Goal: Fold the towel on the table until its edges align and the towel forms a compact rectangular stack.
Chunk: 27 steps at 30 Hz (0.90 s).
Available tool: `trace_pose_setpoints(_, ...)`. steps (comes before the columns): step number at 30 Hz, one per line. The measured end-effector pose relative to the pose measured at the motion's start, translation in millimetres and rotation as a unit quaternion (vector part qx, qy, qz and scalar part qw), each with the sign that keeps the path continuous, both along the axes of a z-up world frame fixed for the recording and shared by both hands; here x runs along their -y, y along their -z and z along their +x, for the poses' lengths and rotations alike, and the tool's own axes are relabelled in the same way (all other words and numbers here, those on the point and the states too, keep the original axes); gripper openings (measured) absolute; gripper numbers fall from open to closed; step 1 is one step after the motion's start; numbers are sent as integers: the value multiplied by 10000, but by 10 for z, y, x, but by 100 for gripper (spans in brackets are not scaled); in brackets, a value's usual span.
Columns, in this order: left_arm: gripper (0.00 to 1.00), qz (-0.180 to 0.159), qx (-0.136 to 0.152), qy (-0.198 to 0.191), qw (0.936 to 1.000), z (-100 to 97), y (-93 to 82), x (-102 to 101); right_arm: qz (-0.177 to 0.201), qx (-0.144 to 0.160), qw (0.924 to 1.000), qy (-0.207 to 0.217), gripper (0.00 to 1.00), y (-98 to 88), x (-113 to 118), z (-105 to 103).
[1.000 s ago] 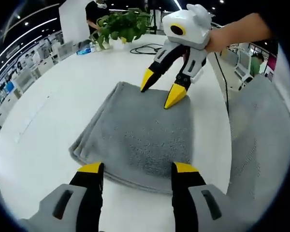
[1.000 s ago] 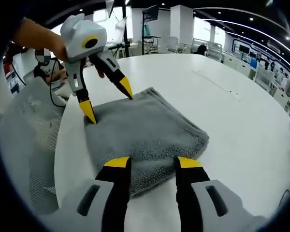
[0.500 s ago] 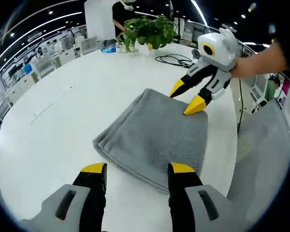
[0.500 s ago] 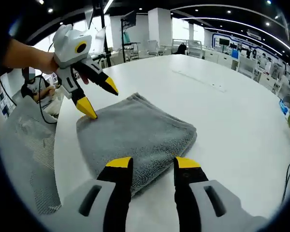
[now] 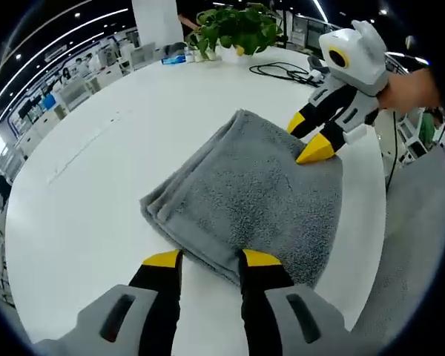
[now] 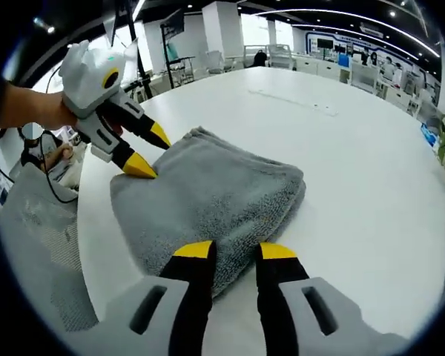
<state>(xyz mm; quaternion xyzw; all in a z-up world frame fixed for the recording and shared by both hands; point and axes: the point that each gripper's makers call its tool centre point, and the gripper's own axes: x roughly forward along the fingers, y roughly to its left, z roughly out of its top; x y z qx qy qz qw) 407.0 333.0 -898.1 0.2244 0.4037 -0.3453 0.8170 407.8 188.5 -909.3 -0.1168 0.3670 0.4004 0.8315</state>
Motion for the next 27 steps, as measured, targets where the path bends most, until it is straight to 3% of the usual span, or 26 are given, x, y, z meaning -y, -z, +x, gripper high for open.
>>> trace_pose_setpoints(9, 30, -67, -30, -106, 9999, 240, 8, -48, -173, 82, 9998, -6, 20, 15, -41, 230)
trace_pose_setpoints(16, 29, 178, 68, 20, 9998, 486, -7, -68, -204, 120, 9997, 18, 20, -13, -104, 450)
trace_pose_setpoints(27, 29, 221, 89, -26, 9997, 838, 2, -143, -234, 251, 9994, 71, 20, -39, -171, 797)
